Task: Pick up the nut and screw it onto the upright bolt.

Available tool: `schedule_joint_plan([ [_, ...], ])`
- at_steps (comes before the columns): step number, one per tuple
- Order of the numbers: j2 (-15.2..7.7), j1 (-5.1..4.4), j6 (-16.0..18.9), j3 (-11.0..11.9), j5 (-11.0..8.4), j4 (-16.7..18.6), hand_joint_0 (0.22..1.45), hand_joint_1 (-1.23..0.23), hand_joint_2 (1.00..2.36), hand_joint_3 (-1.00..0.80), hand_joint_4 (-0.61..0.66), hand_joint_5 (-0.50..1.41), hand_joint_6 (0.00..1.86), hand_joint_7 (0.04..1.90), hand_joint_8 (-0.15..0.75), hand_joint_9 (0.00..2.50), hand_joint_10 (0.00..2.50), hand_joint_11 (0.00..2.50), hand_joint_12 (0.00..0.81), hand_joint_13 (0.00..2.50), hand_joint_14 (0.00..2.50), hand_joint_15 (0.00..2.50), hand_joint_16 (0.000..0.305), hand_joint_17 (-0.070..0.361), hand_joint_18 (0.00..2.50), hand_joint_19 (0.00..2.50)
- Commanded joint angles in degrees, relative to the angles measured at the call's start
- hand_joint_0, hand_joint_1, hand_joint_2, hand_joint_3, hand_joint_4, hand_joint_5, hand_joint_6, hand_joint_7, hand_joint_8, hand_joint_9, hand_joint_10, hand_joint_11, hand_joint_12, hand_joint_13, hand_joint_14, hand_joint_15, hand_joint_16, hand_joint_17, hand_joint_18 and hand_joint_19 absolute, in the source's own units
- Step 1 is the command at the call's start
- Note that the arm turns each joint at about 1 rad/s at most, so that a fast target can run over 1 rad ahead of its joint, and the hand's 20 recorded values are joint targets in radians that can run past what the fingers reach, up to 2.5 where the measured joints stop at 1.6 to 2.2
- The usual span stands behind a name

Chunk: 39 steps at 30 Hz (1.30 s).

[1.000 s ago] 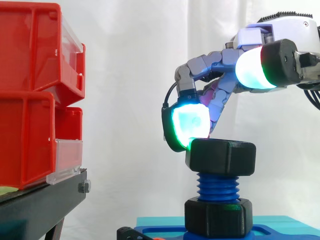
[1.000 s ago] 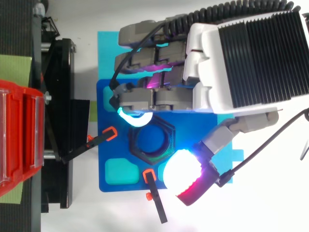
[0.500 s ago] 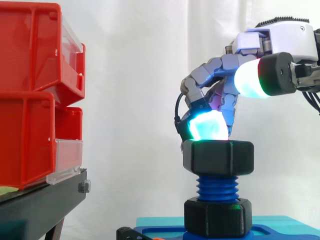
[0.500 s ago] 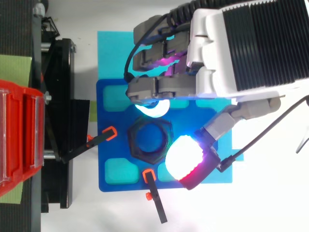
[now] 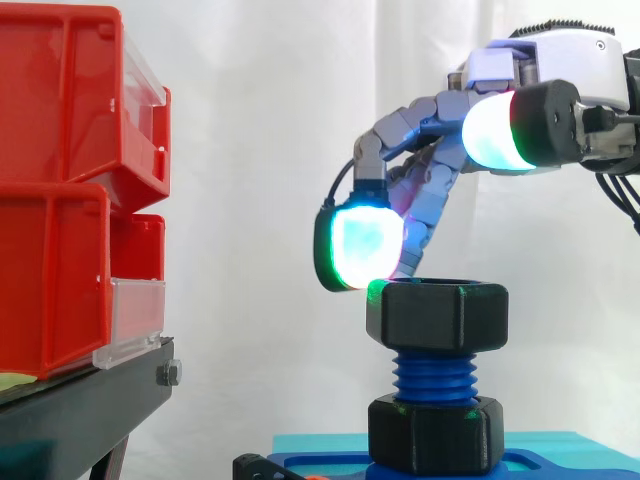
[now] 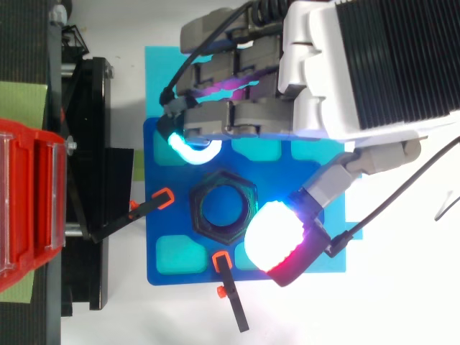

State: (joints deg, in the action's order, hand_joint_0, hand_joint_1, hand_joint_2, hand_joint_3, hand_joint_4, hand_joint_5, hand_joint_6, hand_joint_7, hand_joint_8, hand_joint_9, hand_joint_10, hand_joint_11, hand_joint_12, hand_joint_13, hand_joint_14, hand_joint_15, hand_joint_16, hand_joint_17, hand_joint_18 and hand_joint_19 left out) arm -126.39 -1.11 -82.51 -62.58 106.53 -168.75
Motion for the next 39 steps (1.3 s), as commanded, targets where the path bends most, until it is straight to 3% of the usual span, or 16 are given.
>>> schedule_joint_plan([
  [1, -0.1, -0.29, -0.1, 0.0, 0.08, 1.3, 0.53, -0.16, 1.0, -0.5, 0.24, -0.08, 0.5, 0.78, 0.235, 0.98, 0.0, 0.0, 0.256, 0.67, 0.0, 0.0, 0.032, 0.073, 0.46, 0.12],
  [5, -0.9, -0.64, 0.1, 0.0, 0.08, 2.1, 0.53, -0.14, 1.0, -0.5, 0.23, -0.09, 0.5, 0.72, 0.227, 0.92, 0.0, 0.0, 0.261, 0.63, 0.0, 0.0, 0.034, 0.077, 0.41, 0.11],
  [6, -1.9, -1.17, 0.6, -0.1, -0.19, 3.0, 0.53, -0.14, 1.0, -0.5, 0.23, -0.09, 0.5, 0.71, 0.225, 0.92, 0.0, 0.0, 0.263, 0.62, 0.0, 0.0, 0.034, 0.077, 0.41, 0.1],
  [11, -1.8, -2.31, 1.3, 0.0, -0.63, 2.5, 0.53, -0.13, 1.0, -0.5, 0.22, -0.09, 0.5, 0.71, 0.222, 0.88, 0.0, 0.0, 0.27, 0.59, 0.0, 0.0, 0.035, 0.079, 0.37, 0.09],
  [17, -1.8, -2.93, 2.2, 0.0, -0.36, 1.0, 0.53, -0.12, 1.0, -0.5, 0.25, -0.07, 0.5, 0.88, 0.241, 0.86, 0.0, 0.0, 0.278, 0.57, 0.0, 0.0, 0.035, 0.078, 0.35, 0.09],
  [24, -1.9, -2.93, 2.2, -0.1, -0.19, 0.6, 0.53, -0.13, 1.0, -0.5, 0.26, -0.06, 0.5, 0.95, 0.247, 0.86, 0.0, 0.0, 0.281, 0.57, 0.0, 0.0, 0.035, 0.078, 0.35, 0.1],
  [39, -1.8, -1.43, 2.0, 0.0, 1.31, 1.0, 0.54, -0.15, 1.0, -0.5, 0.26, -0.04, 0.5, 1.12, 0.251, 0.86, 0.0, 0.0, 0.279, 0.59, 0.0, 0.0, 0.033, 0.075, 0.35, 0.07],
])
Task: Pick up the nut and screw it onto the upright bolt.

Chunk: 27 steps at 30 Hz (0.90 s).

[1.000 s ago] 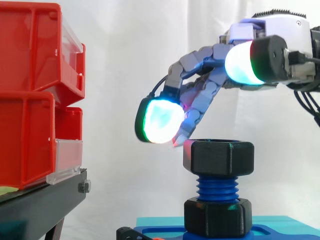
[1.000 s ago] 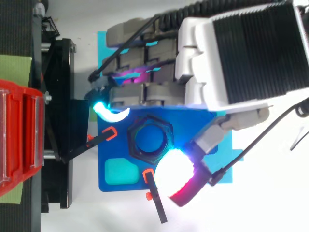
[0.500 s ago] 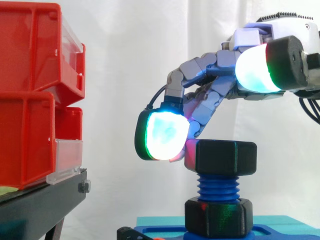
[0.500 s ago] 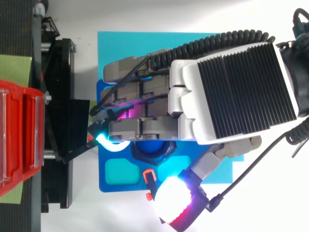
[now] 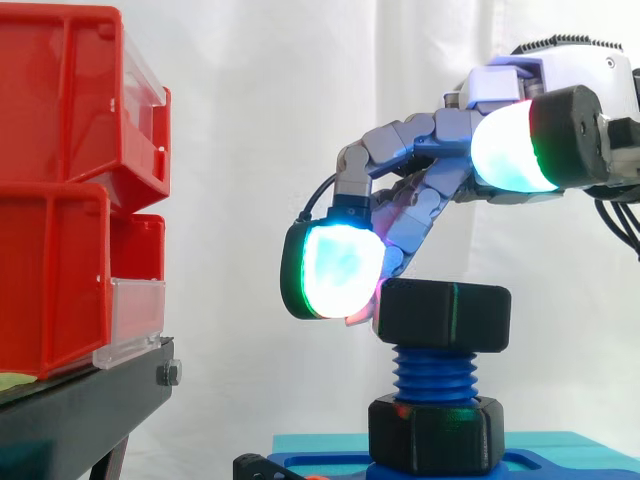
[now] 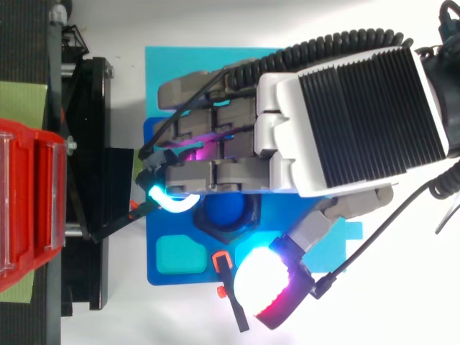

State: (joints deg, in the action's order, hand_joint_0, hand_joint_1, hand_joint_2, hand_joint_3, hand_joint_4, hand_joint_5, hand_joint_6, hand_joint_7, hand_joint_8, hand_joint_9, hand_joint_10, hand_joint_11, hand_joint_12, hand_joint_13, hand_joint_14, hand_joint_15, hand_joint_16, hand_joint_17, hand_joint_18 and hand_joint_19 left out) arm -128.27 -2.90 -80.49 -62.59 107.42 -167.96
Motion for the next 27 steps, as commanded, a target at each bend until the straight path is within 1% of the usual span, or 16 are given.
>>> schedule_joint_plan([
  [1, 0.0, 0.44, -0.1, 0.0, 0.68, 0.4, 0.54, -0.16, 1.0, -0.5, 0.26, -0.04, 0.5, 1.13, 0.252, 0.86, 0.0, 0.0, 0.278, 0.59, 0.0, 0.0, 0.033, 0.075, 0.35, 0.08],
  [2, 0.0, 0.61, -0.1, 0.0, 0.94, 0.6, 0.54, -0.17, 1.0, -0.5, 0.26, -0.03, 0.5, 1.16, 0.255, 0.87, 0.0, 0.0, 0.278, 0.59, 0.0, 0.0, 0.033, 0.073, 0.35, 0.07],
  [3, 0.0, 1.05, -0.5, 0.0, 1.38, 0.9, 0.54, -0.17, 1.0, -0.5, 0.25, -0.02, 0.5, 1.18, 0.255, 0.88, 0.0, 0.0, 0.275, 0.6, 0.0, 0.0, 0.032, 0.073, 0.35, 0.07],
  [6, 0.0, 1.67, -1.0, 0.0, 1.56, 1.1, 0.54, -0.18, 1.0, -0.5, 0.24, 0.0, 0.5, 1.26, 0.256, 0.91, 0.0, 0.0, 0.269, 0.62, 0.0, 0.0, 0.032, 0.071, 0.36, 0.08],
  [7, 0.0, 1.93, -1.1, 0.0, 2.0, 1.0, 0.54, -0.19, 1.0, -0.5, 0.23, 0.0, 0.5, 1.28, 0.258, 0.94, 0.0, 0.0, 0.267, 0.63, 0.0, 0.0, 0.031, 0.07, 0.38, 0.08],
  [11, 0.0, 2.64, -1.1, 0.0, 2.97, 0.6, 0.55, -0.21, 1.0, -0.5, 0.2, 0.04, 0.5, 1.38, 0.261, 0.99, 0.0, 0.0, 0.26, 0.68, 0.0, 0.0, 0.03, 0.067, 0.42, 0.07],
  [14, 0.0, 2.99, -1.2, 0.0, 3.23, 0.6, 0.55, -0.23, 1.0, -0.5, 0.18, 0.06, 0.5, 1.43, 0.258, 1.07, 0.0, 0.0, 0.247, 0.73, 0.0, 0.0, 0.027, 0.062, 0.48, 0.07],
  [15, 0.0, 3.08, -1.2, -0.1, 3.41, 0.6, 0.55, -0.24, 1.0, -0.5, 0.17, 0.06, 0.51, 1.42, 0.255, 1.09, 0.0, 0.0, 0.242, 0.74, 0.0, 0.0, 0.027, 0.06, 0.5, 0.08],
  [16, 0.0, 3.43, -1.2, -0.1, 3.58, 0.6, 0.55, -0.24, 1.0, -0.5, 0.17, 0.07, 0.52, 1.41, 0.246, 1.13, 0.0, 0.0, 0.235, 0.77, 0.0, 0.0, 0.025, 0.057, 0.53, 0.07],
  [19, 0.0, 3.6, -1.2, -0.1, 3.58, 0.8, 0.55, -0.26, 1.0, -0.5, 0.16, 0.08, 0.53, 1.41, 0.228, 1.22, 0.0, 0.0, 0.209, 0.84, 0.0, 0.0, 0.022, 0.05, 0.6, 0.09],
  [23, 0.0, 3.6, -1.1, 0.0, 3.67, 1.0, 0.55, -0.26, 1.0, -0.5, 0.15, 0.08, 0.51, 1.44, 0.232, 1.23, 0.0, 0.0, 0.209, 0.84, 0.0, 0.0, 0.022, 0.05, 0.61, 0.09],
  [24, 0.0, 3.69, -1.2, 0.0, 3.67, 1.2, 0.55, -0.24, 1.0, -0.5, 0.17, 0.07, 0.5, 1.44, 0.243, 1.19, 0.0, 0.0, 0.212, 0.81, 0.0, 0.0, 0.023, 0.051, 0.58, 0.08],
  [25, 0.0, 3.6, -1.2, -0.1, 3.67, 1.5, 0.55, -0.23, 1.0, -0.5, 0.19, 0.05, 0.5, 1.35, 0.246, 1.18, 0.0, 0.0, 0.221, 0.79, 0.0, 0.0, 0.023, 0.052, 0.56, 0.08],
  [26, 0.0, 3.6, -1.1, -0.1, 3.67, 1.8, 0.55, -0.22, 1.0, -0.5, 0.2, 0.04, 0.5, 1.33, 0.25, 1.17, 0.0, 0.0, 0.226, 0.78, 0.0, 0.0, 0.024, 0.053, 0.55, 0.08],
  [27, 0.0, 3.6, -1.1, 0.0, 3.76, 2.3, 0.55, -0.21, 1.0, -0.5, 0.22, 0.02, 0.5, 1.25, 0.25, 1.14, 0.0, 0.0, 0.231, 0.77, 0.0, 0.0, 0.024, 0.055, 0.53, 0.09],
])
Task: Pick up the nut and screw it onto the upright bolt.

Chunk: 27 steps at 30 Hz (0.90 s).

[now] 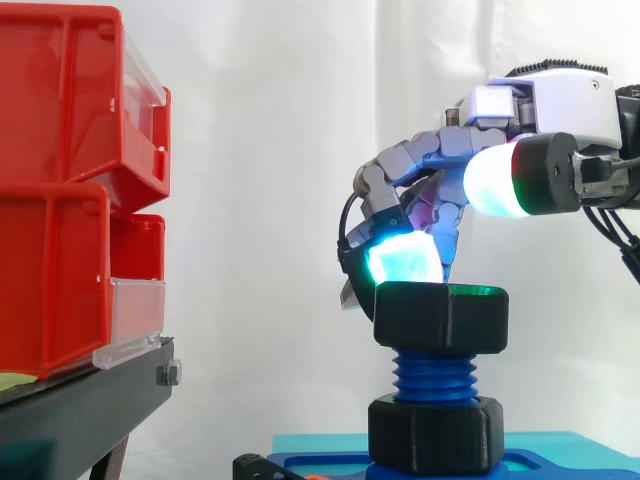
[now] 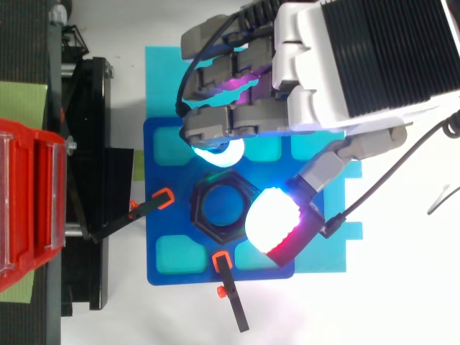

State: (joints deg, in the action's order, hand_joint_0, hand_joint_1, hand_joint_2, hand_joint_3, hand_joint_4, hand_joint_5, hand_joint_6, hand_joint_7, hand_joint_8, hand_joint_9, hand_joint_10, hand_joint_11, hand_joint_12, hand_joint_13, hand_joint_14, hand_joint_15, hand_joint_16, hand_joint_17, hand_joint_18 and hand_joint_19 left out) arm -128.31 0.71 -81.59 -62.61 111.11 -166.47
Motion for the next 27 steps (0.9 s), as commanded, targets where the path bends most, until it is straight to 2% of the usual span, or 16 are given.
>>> schedule_joint_plan([
  [1, 0.0, 0.0, 0.1, 0.0, 0.16, 1.0, 0.55, -0.2, 1.0, -0.5, 0.24, 0.0, 0.5, 1.2, 0.252, 1.13, 0.0, 0.0, 0.236, 0.75, 0.0, 0.0, 0.025, 0.057, 0.51, 0.09],
  [2, 0.0, 0.0, 0.1, 0.0, 0.25, 1.2, 0.55, -0.2, 1.0, -0.5, 0.24, 0.0, 0.5, 1.18, 0.252, 1.12, 0.0, 0.0, 0.239, 0.75, 0.0, 0.0, 0.026, 0.058, 0.51, 0.09],
  [5, 0.1, 0.0, 0.2, 0.0, 0.34, 1.9, 0.54, -0.18, 1.0, -0.5, 0.27, -0.05, 0.5, 0.96, 0.242, 1.01, 0.0, 0.0, 0.253, 0.7, 0.0, 0.0, 0.029, 0.064, 0.47, 0.09],
  [8, 0.0, -0.09, 0.6, 0.0, 0.34, 2.7, 0.53, -0.17, 1.0, -0.5, 0.24, -0.08, 0.5, 0.8, 0.234, 0.93, 0.0, 0.0, 0.258, 0.65, 0.0, 0.0, 0.031, 0.07, 0.43, 0.09],
  [12, 0.0, -0.62, 0.7, 0.0, 0.25, 3.4, 0.53, -0.16, 1.0, -0.5, 0.22, -0.09, 0.5, 0.72, 0.228, 0.88, 0.0, 0.0, 0.265, 0.62, 0.0, 0.0, 0.033, 0.075, 0.39, 0.08],
  [19, 0.0, -1.5, 0.7, 0.0, -0.1, 2.6, 0.53, -0.15, 1.0, -0.5, 0.22, -0.09, 0.5, 0.72, 0.225, 0.84, 0.0, 0.0, 0.273, 0.59, 0.0, 0.0, 0.034, 0.077, 0.36, 0.07],
  [23, 0.0, -2.2, 0.7, 0.0, -0.19, 0.4, 0.53, -0.14, 1.0, -0.5, 0.23, -0.08, 0.5, 0.77, 0.23, 0.83, 0.0, 0.0, 0.276, 0.58, 0.0, 0.0, 0.034, 0.077, 0.35, 0.07],
  [27, 0.1, -2.38, 0.7, 0.0, -0.1, -1.0, 0.53, -0.14, 1.0, -0.5, 0.24, -0.07, 0.5, 0.81, 0.233, 0.83, 0.0, 0.0, 0.278, 0.58, 0.0, 0.0, 0.034, 0.077, 0.35, 0.08],
])
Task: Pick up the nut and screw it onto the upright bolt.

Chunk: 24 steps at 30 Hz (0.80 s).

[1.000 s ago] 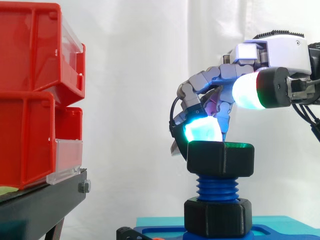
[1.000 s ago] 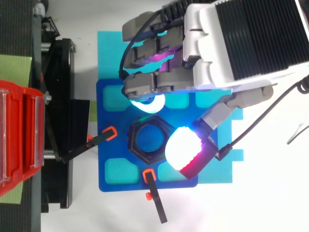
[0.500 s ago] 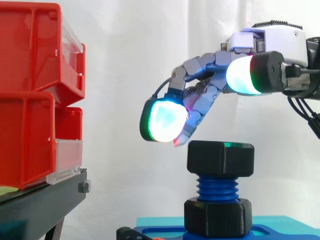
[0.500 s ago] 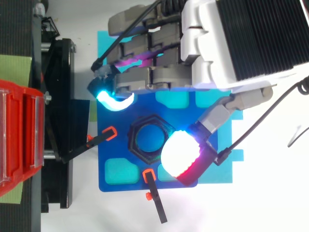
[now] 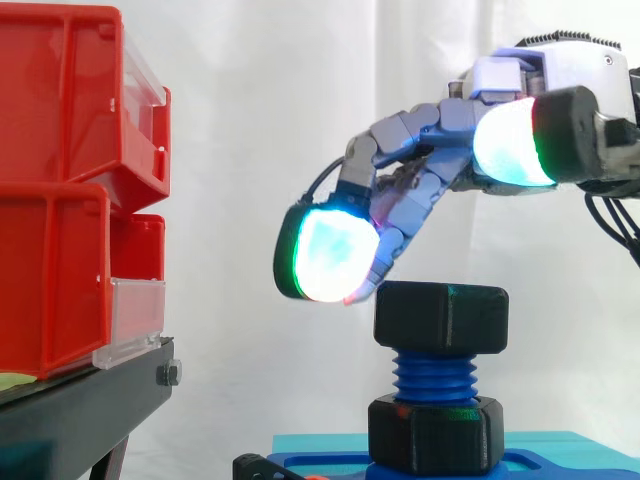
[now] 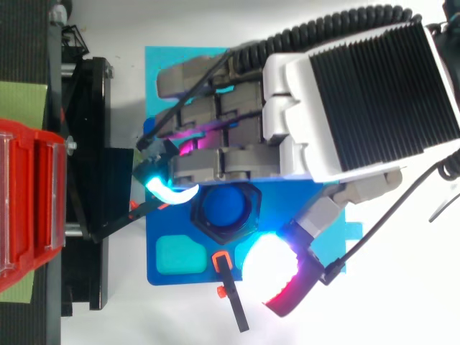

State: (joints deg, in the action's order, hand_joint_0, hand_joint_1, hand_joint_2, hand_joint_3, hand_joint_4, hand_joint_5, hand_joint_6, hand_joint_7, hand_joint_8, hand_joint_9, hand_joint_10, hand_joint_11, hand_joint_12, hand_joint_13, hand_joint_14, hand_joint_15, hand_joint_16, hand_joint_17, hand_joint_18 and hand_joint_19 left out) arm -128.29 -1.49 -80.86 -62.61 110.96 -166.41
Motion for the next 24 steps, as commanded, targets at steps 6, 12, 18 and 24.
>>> schedule_joint_plan([
  [6, 0.0, -0.27, 0.0, 0.0, 0.22, -1.7, 0.53, -0.15, 1.0, -0.5, 0.28, -0.05, 0.5, 0.95, 0.241, 0.83, 0.0, 0.0, 0.28, 0.58, 0.0, 0.0, 0.034, 0.076, 0.35, 0.08],
  [12, 0.0, -0.27, 0.0, -0.1, 0.22, -2.0, 0.54, -0.17, 1.0, -0.5, 0.28, -0.04, 0.5, 1.05, 0.25, 0.84, 0.0, 0.0, 0.277, 0.58, 0.0, 0.0, 0.033, 0.075, 0.35, 0.08],
  [18, 0.0, 0.08, -0.1, 0.0, 0.31, -1.9, 0.54, -0.18, 1.0, -0.5, 0.26, -0.02, 0.5, 1.16, 0.251, 0.87, 0.0, 0.0, 0.271, 0.6, 0.0, 0.0, 0.032, 0.072, 0.36, 0.08],
  [24, 0.0, 0.52, -0.1, -0.1, 0.49, -1.7, 0.54, -0.2, 1.0, -0.5, 0.24, 0.01, 0.5, 1.25, 0.26, 0.93, 0.0, 0.0, 0.262, 0.65, 0.0, 0.0, 0.03, 0.068, 0.4, 0.09],
])
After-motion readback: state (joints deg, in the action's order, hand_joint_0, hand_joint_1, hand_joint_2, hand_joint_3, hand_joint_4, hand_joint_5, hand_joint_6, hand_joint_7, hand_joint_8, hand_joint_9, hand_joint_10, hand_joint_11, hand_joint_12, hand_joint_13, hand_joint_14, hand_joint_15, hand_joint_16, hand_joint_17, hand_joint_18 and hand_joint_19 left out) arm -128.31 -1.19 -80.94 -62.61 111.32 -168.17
